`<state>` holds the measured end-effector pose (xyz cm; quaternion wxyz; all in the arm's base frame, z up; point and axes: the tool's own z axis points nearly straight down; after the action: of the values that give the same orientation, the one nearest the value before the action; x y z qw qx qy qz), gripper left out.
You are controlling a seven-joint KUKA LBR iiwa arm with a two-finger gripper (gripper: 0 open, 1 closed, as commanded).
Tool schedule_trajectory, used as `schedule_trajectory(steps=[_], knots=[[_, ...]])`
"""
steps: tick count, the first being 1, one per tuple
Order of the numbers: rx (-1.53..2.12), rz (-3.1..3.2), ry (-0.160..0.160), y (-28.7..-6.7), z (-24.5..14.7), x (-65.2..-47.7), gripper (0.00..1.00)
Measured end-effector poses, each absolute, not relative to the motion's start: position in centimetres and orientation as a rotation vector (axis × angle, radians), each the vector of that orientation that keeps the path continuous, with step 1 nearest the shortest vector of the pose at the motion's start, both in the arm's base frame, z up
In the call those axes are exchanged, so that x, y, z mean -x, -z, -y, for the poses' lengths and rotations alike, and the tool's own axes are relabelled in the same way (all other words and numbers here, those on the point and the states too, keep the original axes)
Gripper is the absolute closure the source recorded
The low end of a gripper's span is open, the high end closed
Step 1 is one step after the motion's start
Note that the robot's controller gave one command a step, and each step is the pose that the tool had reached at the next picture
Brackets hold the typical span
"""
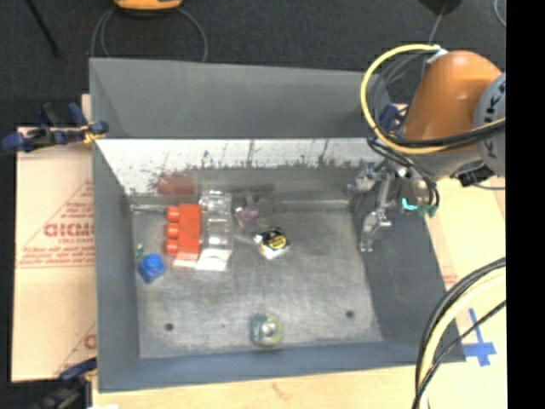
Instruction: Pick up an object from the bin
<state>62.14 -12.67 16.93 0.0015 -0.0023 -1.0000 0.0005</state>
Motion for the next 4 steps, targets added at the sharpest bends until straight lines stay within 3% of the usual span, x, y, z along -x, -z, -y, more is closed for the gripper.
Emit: schedule_trajectory(steps=[1,2,3,4], knots=[[-0.081,3.144,0.002,-11.8,8.1,-65.6,0.00],[-0.363,3.124,0.001,-11.6,3.2,-63.9,0.00],[-0.228,3.143,-0.002,-7.4,-4.3,-64.6,0.00],[-0.225,3.148,-0.001,-7.7,-4.1,-64.8,1.00]])
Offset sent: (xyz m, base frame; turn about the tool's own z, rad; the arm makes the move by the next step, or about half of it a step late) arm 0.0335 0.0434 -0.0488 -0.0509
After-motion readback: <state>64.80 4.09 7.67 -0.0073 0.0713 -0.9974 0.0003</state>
